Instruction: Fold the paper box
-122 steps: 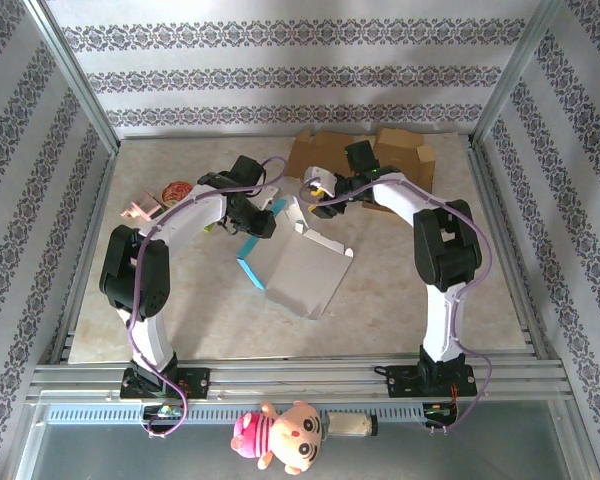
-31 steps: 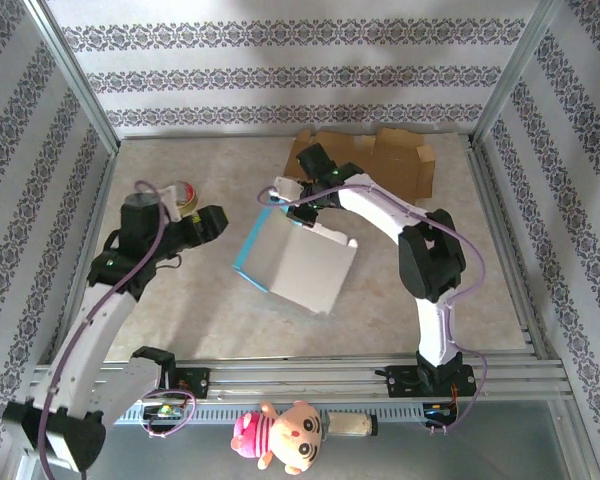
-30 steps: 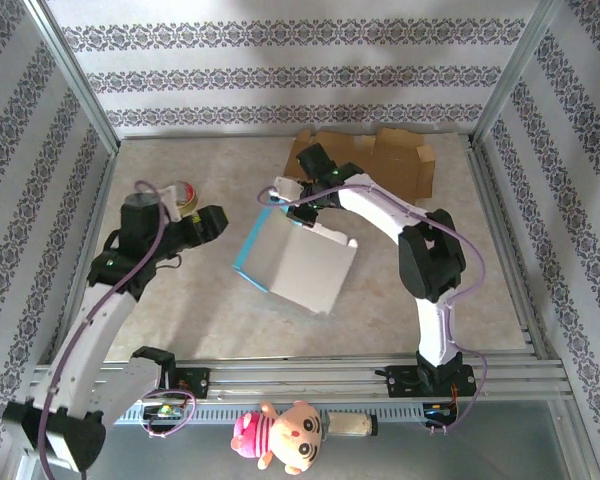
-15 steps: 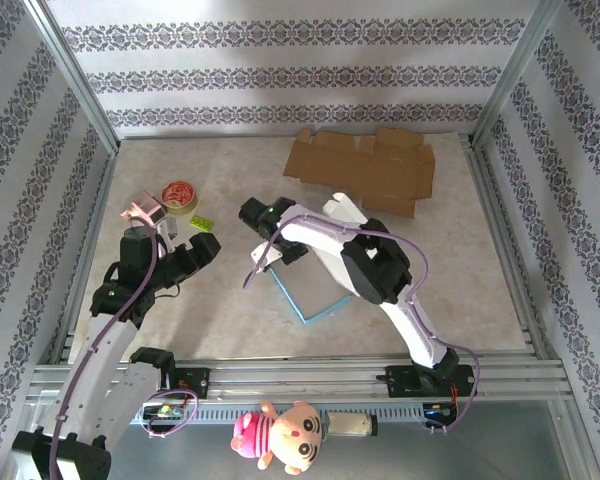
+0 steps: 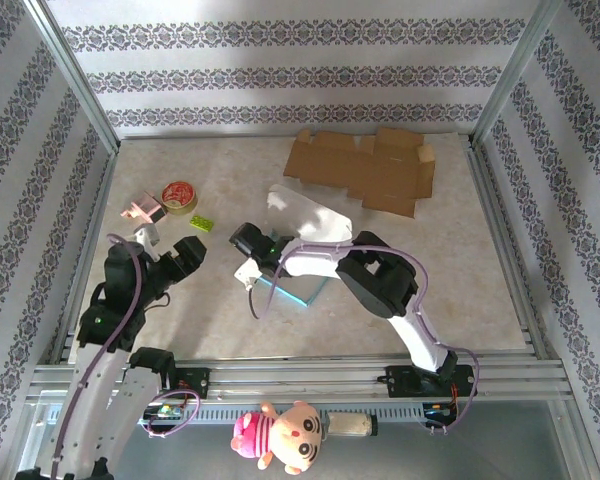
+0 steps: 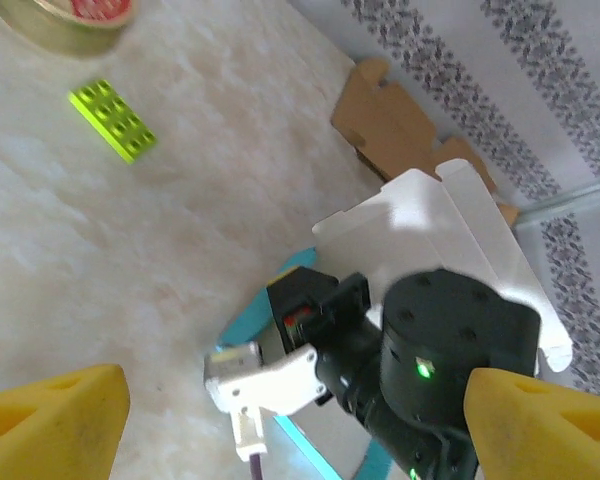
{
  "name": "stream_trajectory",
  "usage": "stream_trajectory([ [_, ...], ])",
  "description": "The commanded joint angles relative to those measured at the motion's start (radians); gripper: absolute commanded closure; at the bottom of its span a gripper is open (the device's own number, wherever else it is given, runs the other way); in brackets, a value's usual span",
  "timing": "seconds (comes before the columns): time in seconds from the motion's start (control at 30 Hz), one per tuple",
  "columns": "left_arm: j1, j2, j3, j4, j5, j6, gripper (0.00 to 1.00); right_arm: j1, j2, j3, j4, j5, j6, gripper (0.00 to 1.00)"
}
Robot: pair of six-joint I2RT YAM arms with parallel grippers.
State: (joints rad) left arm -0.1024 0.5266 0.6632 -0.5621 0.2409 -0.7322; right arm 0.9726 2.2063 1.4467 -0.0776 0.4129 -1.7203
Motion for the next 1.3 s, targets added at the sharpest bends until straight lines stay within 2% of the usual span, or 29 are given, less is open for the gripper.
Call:
stream_trajectory([
  [0.0, 0.012, -0.005, 0.034, -0.123, -0.129, 0.124, 0.09, 0.034, 0.062, -0.140, 0.261, -0.183, -0.217, 0.89],
  [0.13, 0.012, 0.036, 0.068, -0.176, -0.120, 0.177, 0.08, 0.035, -0.040, -0.244, 0.356, -0.247, -0.195, 0.62],
  [0.33, 0.012, 0.076, 0.109, -0.124, -0.079, 0.211, 0.08, 0.022, -0.215, -0.317, 0.309, -0.253, -0.145, 0.45],
  [0.57, 0.012, 0.199, 0.159, -0.082, 0.043, 0.280, 0.08, -0.009, -0.354, -0.382, 0.216, -0.274, -0.041, 0.39],
  [0.7, 0.012, 0.226, 0.148, -0.007, 0.150, 0.286, 0.08, -0.017, -0.396, -0.365, 0.200, -0.256, 0.089, 0.38],
  [0.77, 0.010, 0.250, 0.141, 0.038, 0.208, 0.302, 0.09, -0.016, -0.453, -0.354, 0.178, -0.251, 0.269, 0.38],
  [0.83, 0.006, 0.302, 0.151, 0.088, 0.277, 0.327, 0.09, -0.017, -0.568, -0.331, 0.092, -0.250, 0.577, 0.34],
  [0.9, -0.004, 0.367, 0.186, 0.093, 0.298, 0.384, 0.09, -0.047, -0.696, -0.310, -0.055, -0.302, 0.914, 0.33],
  [0.97, -0.015, 0.446, 0.243, 0.062, 0.294, 0.473, 0.09, -0.116, -0.822, -0.318, -0.155, -0.346, 1.279, 0.30],
  [1.03, -0.020, 0.543, 0.328, 0.010, 0.295, 0.571, 0.10, -0.249, -0.944, -0.357, -0.229, -0.485, 1.626, 0.27],
  [1.1, -0.033, 0.635, 0.397, -0.025, 0.295, 0.655, 0.10, -0.370, -1.018, -0.395, -0.277, -0.587, 1.875, 0.26],
  [1.17, -0.053, 0.722, 0.475, -0.062, 0.307, 0.763, 0.09, -0.436, -1.042, -0.405, -0.330, -0.663, 1.935, 0.22],
  [1.27, -0.066, 0.836, 0.568, -0.104, 0.344, 0.899, 0.07, -0.520, -0.988, -0.397, -0.364, -0.741, 1.949, 0.15],
])
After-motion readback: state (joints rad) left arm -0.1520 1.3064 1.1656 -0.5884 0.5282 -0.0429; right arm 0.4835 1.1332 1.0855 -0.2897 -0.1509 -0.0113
